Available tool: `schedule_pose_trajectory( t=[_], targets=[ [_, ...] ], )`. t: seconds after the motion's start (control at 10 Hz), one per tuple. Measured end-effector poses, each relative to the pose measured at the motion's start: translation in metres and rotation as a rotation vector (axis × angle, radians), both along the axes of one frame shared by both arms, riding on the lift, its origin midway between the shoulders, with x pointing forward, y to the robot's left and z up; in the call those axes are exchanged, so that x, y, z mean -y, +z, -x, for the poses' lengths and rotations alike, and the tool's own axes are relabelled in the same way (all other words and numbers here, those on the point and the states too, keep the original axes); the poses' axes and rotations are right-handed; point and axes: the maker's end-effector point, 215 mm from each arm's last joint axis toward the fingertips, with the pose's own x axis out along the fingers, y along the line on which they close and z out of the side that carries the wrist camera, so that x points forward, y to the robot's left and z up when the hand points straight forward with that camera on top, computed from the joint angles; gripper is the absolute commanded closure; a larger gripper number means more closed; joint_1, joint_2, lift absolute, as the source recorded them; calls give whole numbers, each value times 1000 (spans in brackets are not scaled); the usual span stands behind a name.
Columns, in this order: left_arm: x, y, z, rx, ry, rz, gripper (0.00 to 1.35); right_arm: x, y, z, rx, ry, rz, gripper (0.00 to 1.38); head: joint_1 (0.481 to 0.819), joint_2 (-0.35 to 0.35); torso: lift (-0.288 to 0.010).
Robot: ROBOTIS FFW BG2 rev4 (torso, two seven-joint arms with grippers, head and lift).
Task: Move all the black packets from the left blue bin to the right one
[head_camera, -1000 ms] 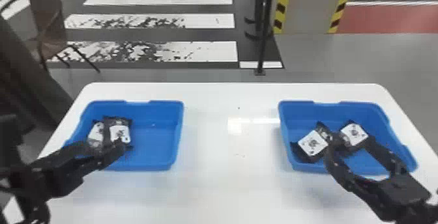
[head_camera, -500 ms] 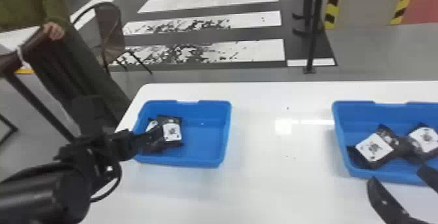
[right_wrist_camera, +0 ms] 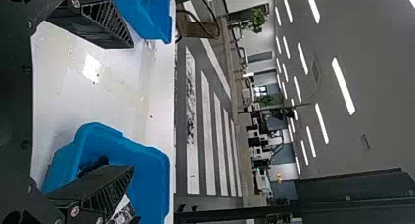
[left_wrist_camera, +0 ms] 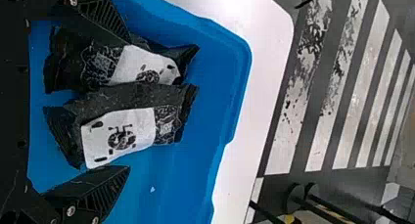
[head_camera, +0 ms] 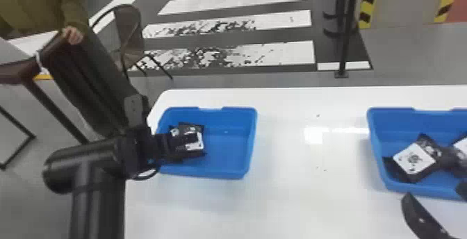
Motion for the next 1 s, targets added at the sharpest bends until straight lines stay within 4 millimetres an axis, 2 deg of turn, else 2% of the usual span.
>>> schedule_pose_trajectory(
  t=[0.2,0.3,0.4,0.5,0.6,0.7,0.9,1.0],
  targets=[
    [18,-12,-8,-32,-32,41,167,-1,-4,1,-13,2,-13,140,695,234,-140],
    [27,-19,-8,-45,-45,63,260,-2,-5,1,-17,3,-20,140,695,222,-140],
    [33,-26,-7,-61,-54,79,478,-2,-7,1,-22,2,-26,140,695,212,-140],
    [36,-32,-8,-73,-57,93,880,-2,-8,1,-28,2,-32,140,695,209,-140],
    [35,-34,-10,-69,-57,95,1165,-3,-10,2,-31,2,-36,140,695,209,-140],
    [30,-33,-13,-46,-51,86,1211,-3,-11,2,-35,2,-40,142,695,212,-140],
    [19,-29,-18,-3,-38,59,1211,-3,-13,2,-42,1,-47,148,695,227,-140],
    [22,-26,-20,26,-57,71,1211,-3,-13,3,-43,2,-50,151,695,226,-140]
  ],
)
